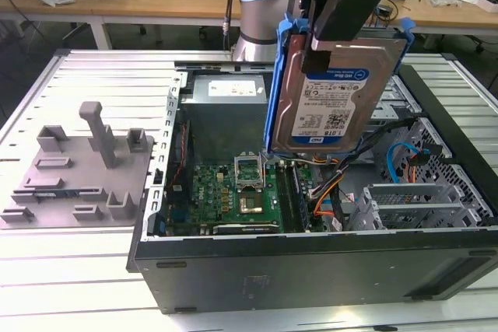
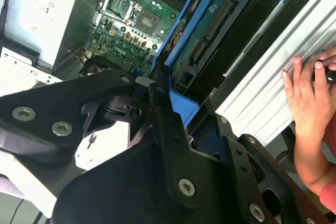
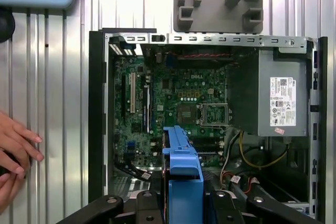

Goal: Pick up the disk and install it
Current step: 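Insert the disk into the insertion slot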

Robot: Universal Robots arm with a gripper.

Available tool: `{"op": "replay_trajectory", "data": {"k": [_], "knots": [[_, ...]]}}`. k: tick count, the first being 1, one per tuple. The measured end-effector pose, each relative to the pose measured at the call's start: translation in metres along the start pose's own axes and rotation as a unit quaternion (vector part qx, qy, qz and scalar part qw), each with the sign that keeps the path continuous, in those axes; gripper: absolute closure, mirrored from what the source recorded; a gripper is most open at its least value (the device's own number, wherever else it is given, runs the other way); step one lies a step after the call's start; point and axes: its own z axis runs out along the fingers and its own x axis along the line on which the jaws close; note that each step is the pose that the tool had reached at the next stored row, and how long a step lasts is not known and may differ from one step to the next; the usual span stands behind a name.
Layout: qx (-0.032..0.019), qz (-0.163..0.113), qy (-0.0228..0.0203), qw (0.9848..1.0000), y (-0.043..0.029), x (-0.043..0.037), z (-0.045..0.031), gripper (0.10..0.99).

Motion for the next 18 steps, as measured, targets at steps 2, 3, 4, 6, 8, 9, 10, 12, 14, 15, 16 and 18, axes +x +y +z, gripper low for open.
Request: {"op": "replay_trajectory", "data": {"k": [2, 3, 4, 6, 8, 9, 10, 12, 14, 15, 16, 18], "knots": [[0.002, 0.0, -0.0071, 1.0, 0.0001, 0.0048, 0.0004, 0.722], [0.0022, 0.0, -0.0108, 0.9999, 0.0001, 0.0068, 0.0004, 0.722], [0.0024, 0.0, -0.0147, 0.9999, 0.0001, 0.0085, 0.0006, 0.722], [0.0027, 0.0, -0.0227, 0.9997, 0.0001, 0.0123, 0.0008, 0.722], [0.0028, 0.0, -0.0247, 0.9997, 0.0, 0.0146, 0.0008, 0.722], [0.0027, 0.0, -0.0247, 0.9997, -0.001, 0.0154, 0.0008, 0.722], [0.0028, 0.0, -0.0248, 0.9997, -0.0031, 0.0163, 0.0008, 0.722], [0.0027, 0.0, -0.0247, 0.9997, -0.0085, 0.0183, 0.0007, 0.722], [0.0028, 0.0, -0.0248, 0.9997, -0.0148, 0.0208, 0.0006, 0.722], [0.0027, 0.0, -0.0248, 0.9997, -0.0174, 0.0219, 0.0005, 0.722], [0.0027, 0.0, -0.0247, 0.9997, -0.0224, 0.0239, 0.0004, 0.722], [0.0028, 0.0, -0.0248, 0.9997, -0.0301, 0.0273, 0.0003, 0.722]]}}
